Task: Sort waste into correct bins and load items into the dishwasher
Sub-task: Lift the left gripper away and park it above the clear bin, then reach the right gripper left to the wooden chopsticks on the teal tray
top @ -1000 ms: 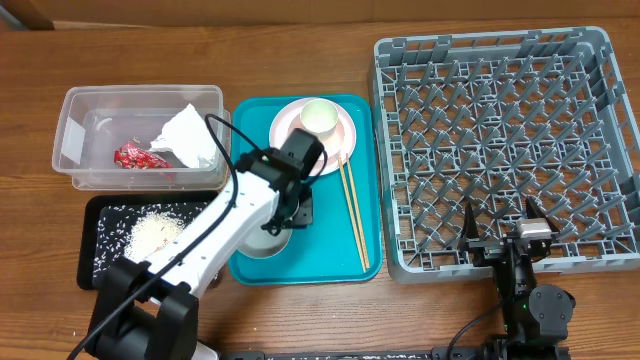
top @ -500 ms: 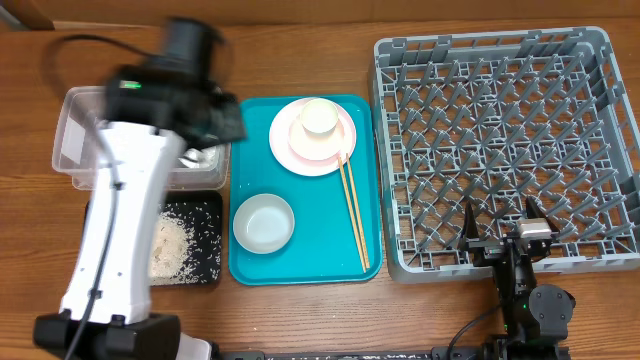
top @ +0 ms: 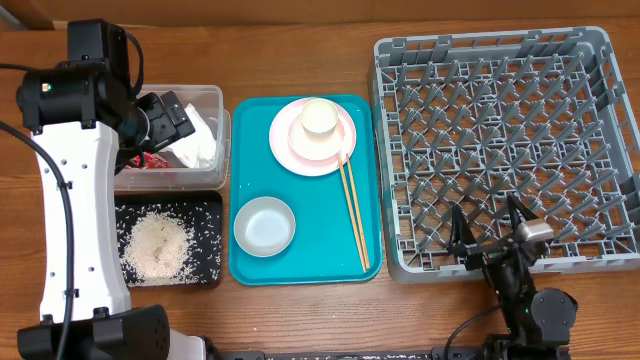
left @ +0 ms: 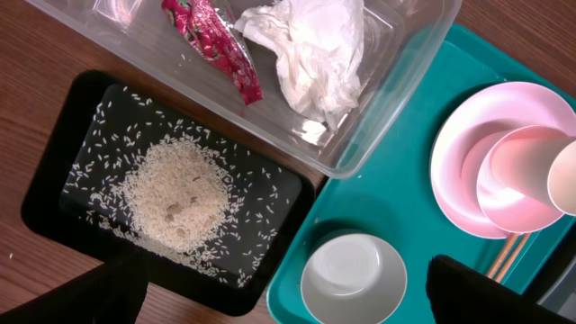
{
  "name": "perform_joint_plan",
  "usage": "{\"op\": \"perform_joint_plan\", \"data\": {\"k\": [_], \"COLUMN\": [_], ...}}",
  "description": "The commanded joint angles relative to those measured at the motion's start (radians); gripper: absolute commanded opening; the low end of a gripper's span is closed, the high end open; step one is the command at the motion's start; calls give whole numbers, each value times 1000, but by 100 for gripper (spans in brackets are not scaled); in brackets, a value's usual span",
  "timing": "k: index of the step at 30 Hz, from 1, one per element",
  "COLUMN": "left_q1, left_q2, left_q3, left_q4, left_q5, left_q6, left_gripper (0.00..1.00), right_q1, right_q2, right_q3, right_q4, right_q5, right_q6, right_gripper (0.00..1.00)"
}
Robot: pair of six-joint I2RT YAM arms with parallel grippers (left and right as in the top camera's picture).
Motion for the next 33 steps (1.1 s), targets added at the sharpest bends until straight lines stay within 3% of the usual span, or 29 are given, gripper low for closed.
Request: {"op": "perform_joint_plan", "data": {"k": [1, 6, 11, 17, 22, 26, 33], "left_q1": [4, 4, 4, 3, 4, 4, 4], "left_q2": [2, 2, 2, 2, 2, 2, 2], "left_q3": [-7, -7, -7, -7, -7, -7, -7], "left_q4": [-2, -2, -2, -2, -2, -2, -2], "left_q5": [-10, -10, -10, -10, -10, -10, -10], "left_q6": [15, 15, 15, 15, 15, 15, 15], "left_gripper": [100, 100, 100, 100, 100, 100, 100], "right_q1": [4, 4, 4, 4, 39, 156, 412], "right_q2": [-7, 74, 307, 737, 1073, 1257, 1488], "right_q3": [36, 224, 511, 967, 1278, 1338, 1329], "right_q4": [0, -34, -181, -572, -819, -838, -853], "right_q5": [-38, -23, -56, -290, -603, -691, -508], "right_q6": [114, 113, 113, 110, 110, 110, 109], "right_gripper": [100, 100, 100, 100, 100, 100, 100]}}
